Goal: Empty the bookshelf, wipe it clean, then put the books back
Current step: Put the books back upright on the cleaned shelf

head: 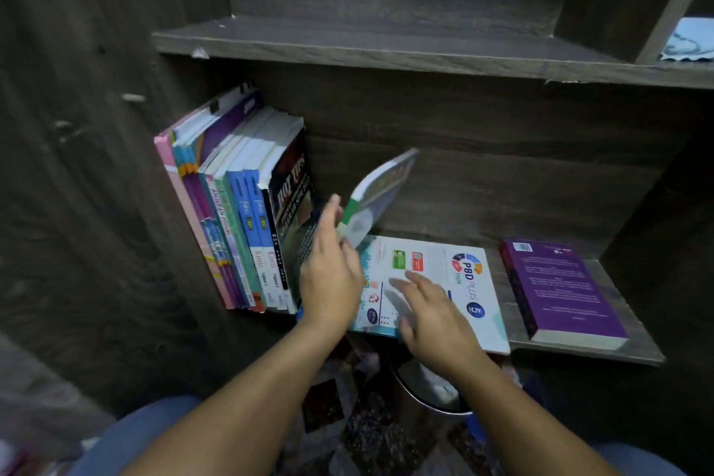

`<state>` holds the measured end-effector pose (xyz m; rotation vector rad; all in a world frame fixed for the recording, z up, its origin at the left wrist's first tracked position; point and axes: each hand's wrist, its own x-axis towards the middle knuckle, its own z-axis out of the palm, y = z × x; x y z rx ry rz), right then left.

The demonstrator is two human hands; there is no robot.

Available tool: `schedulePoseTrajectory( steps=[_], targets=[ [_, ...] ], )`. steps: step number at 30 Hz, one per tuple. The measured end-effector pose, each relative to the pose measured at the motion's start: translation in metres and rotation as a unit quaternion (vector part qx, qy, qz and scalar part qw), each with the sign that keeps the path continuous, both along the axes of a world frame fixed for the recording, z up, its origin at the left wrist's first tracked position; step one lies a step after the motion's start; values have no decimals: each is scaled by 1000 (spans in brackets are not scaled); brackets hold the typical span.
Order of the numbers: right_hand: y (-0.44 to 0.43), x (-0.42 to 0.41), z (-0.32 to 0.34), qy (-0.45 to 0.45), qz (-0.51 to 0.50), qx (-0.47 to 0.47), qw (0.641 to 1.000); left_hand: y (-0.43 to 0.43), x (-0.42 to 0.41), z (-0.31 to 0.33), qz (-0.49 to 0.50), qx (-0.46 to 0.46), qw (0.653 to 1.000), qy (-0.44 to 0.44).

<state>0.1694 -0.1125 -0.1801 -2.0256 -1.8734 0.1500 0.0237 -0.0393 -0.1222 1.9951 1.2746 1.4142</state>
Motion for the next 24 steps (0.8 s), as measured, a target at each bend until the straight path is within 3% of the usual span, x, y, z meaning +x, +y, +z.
schedulePoseTrajectory(
  steps=[4, 8, 15, 24],
  targets=[
    [3, -3, -3, -20, 25, -94, 995, 15, -16, 30, 84, 165, 976, 117],
    [4, -4, -4, -24, 34, -117, 992, 29, -28, 47, 144, 148, 960, 186],
    [3, -7, -6, -21, 39, -131, 990, 46, -48, 54, 265, 132, 944, 143],
    [1, -8, -8, -20, 40, -127, 991, 46, -48, 54, 257, 134, 949, 122]
  ],
)
